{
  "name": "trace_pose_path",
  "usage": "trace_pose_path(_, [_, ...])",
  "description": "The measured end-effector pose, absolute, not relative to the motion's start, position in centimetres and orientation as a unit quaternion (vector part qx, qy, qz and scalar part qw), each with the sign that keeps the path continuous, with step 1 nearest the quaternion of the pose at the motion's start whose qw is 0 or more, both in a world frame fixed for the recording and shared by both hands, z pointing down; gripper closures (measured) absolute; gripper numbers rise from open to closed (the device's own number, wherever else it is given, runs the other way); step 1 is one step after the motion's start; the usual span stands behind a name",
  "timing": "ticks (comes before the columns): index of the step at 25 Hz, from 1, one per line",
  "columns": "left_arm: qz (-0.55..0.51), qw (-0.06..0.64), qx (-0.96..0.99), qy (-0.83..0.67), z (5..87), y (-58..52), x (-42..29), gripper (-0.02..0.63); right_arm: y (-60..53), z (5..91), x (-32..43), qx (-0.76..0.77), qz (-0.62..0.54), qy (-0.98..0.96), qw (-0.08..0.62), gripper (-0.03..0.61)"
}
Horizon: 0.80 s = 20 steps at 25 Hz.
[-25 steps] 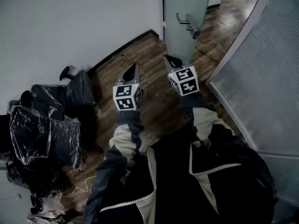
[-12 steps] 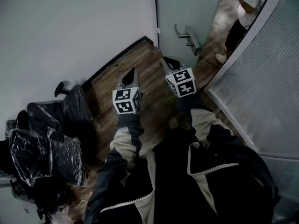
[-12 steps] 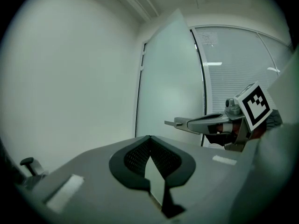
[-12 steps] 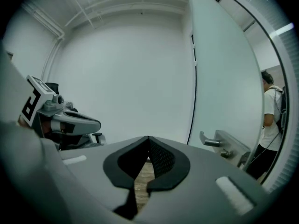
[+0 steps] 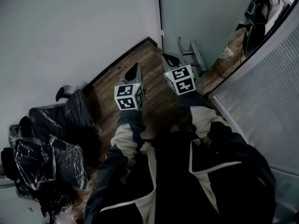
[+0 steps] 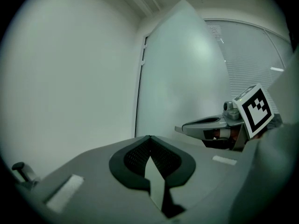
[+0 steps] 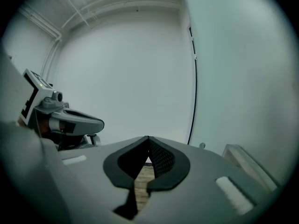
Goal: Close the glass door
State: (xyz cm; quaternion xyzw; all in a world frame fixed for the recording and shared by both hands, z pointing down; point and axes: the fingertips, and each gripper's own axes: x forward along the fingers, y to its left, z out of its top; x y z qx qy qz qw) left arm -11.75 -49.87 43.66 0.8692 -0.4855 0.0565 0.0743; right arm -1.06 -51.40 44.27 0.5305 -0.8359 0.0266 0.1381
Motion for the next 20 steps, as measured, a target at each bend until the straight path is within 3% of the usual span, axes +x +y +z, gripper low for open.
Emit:
trace_pose_path(15, [0.076, 0.057, 0.942, -0.322, 44.5, -53.8, -7.2, 0.615, -51.9, 44.9, 0.0, 0.63, 0.028, -0.757, 0.17, 0.573])
trace_pose_path(20, [0.081, 0.059, 0.963, -0.251, 45.3, -52.1, -4.8, 0.615, -49.2, 45.7, 2.0, 0.672, 0.011, -0.706, 0.222, 0.574])
